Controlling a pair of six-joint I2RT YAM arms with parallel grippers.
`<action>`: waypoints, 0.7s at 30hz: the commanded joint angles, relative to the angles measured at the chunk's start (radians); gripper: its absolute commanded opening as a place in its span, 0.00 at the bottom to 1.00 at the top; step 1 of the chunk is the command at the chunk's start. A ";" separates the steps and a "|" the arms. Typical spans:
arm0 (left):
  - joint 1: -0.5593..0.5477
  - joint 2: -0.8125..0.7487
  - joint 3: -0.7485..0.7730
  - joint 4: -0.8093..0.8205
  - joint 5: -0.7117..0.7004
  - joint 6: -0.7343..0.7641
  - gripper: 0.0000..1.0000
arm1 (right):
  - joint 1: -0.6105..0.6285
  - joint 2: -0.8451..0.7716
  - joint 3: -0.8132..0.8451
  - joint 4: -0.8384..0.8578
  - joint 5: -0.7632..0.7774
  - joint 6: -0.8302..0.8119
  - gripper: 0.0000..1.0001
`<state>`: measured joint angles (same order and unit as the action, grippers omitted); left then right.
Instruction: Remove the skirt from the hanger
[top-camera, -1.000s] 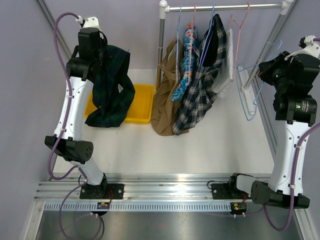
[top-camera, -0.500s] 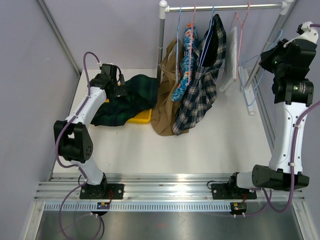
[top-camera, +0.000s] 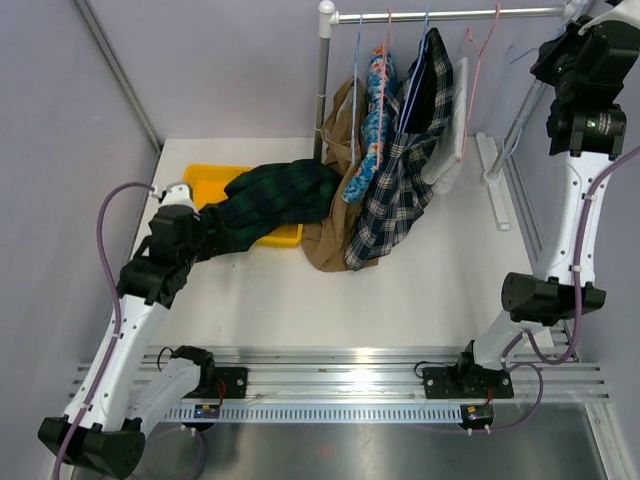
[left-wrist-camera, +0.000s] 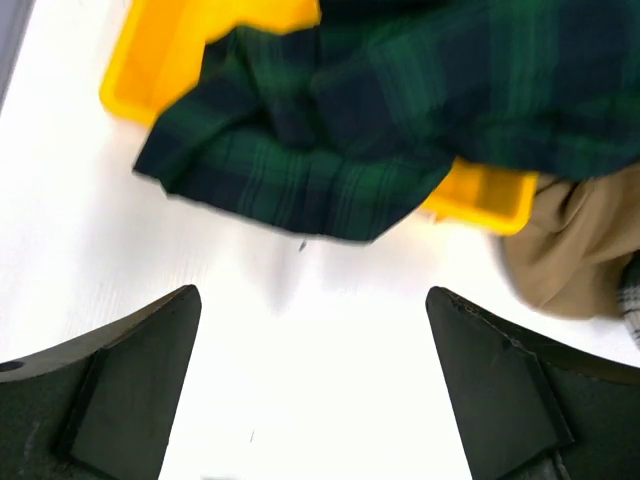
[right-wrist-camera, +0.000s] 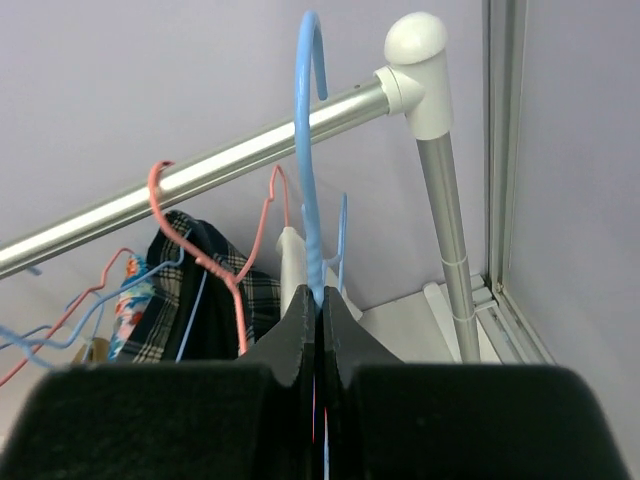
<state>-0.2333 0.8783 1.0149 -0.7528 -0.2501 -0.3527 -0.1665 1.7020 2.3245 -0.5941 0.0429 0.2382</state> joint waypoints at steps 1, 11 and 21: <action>-0.009 -0.058 -0.107 -0.031 0.038 0.000 0.99 | -0.004 0.086 0.071 0.102 -0.006 -0.043 0.00; -0.037 -0.064 -0.111 -0.019 0.028 -0.003 0.99 | -0.004 0.265 0.064 0.283 -0.089 -0.007 0.00; -0.050 -0.048 -0.110 -0.017 0.000 -0.002 0.99 | -0.004 0.153 -0.220 0.311 -0.017 0.006 0.04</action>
<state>-0.2749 0.8272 0.9028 -0.8127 -0.2401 -0.3561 -0.1677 1.9072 2.1784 -0.2100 -0.0181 0.2321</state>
